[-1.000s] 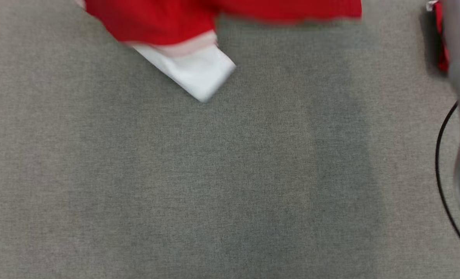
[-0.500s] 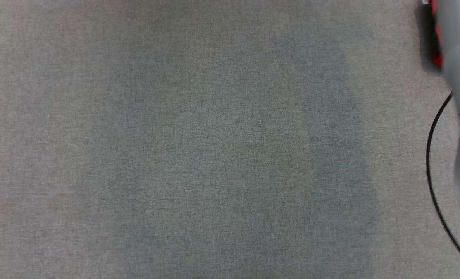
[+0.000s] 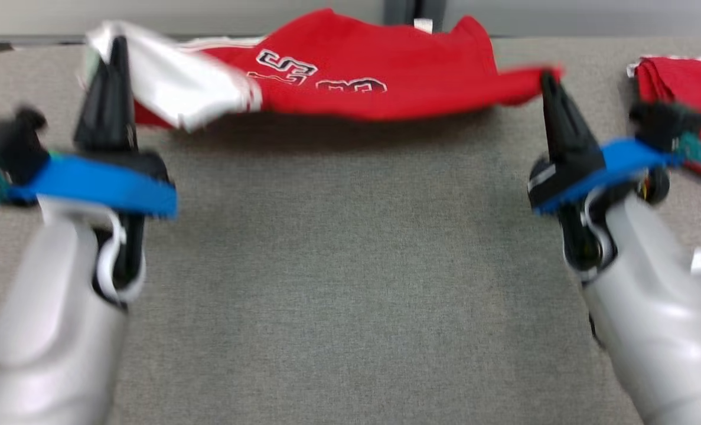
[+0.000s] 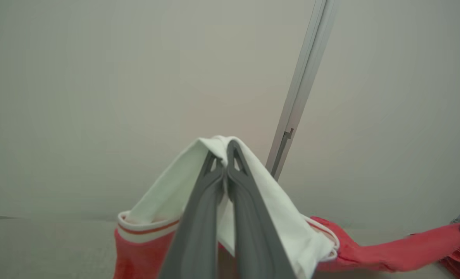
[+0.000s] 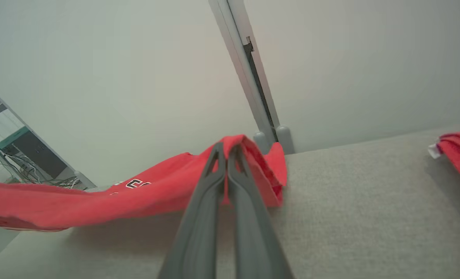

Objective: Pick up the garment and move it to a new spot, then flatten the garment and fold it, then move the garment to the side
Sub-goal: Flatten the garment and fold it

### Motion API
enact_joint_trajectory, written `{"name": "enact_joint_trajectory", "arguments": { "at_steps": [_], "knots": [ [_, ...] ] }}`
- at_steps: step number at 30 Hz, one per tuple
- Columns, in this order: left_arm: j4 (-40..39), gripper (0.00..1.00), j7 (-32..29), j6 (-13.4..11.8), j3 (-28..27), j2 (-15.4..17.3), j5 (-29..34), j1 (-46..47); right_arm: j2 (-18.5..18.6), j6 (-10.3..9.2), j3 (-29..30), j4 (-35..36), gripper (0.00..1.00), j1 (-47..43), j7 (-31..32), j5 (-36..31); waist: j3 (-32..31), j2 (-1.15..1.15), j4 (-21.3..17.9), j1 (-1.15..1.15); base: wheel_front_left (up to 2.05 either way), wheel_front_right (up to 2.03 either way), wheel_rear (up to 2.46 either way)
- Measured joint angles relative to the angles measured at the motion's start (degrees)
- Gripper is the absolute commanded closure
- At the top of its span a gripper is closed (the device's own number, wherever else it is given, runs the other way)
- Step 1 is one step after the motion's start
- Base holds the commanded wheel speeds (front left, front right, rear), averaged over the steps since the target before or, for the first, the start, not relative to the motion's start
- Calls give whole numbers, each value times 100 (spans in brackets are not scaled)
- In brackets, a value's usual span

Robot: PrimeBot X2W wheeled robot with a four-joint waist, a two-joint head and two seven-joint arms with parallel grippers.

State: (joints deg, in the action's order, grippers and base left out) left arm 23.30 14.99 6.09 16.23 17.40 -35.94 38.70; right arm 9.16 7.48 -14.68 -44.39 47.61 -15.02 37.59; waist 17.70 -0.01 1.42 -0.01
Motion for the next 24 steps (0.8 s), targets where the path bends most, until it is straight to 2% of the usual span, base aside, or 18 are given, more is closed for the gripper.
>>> {"name": "enact_joint_trajectory", "arguments": {
  "at_steps": [4,12,20,24],
  "knots": [
    [-425,100,0,-11,-441,-266,288,-1291,122,0,-23,612,100,-1242,0,347,-257,-1,30,-1,0,0,0],
    [-1090,100,-1,-54,-964,-875,609,-3758,153,0,-85,1526,100,-3487,8,488,-869,-1,8,0,0,0,0],
    [-1614,100,0,-127,-996,-1022,825,-5025,189,0,523,2430,100,-4964,405,174,-1417,-1,18,0,0,0,0],
    [-1841,100,-23,-210,-993,-1042,810,-5339,41,1,898,3069,100,-5545,861,-45,-1501,0,8,0,0,0,0]
  ]
}}
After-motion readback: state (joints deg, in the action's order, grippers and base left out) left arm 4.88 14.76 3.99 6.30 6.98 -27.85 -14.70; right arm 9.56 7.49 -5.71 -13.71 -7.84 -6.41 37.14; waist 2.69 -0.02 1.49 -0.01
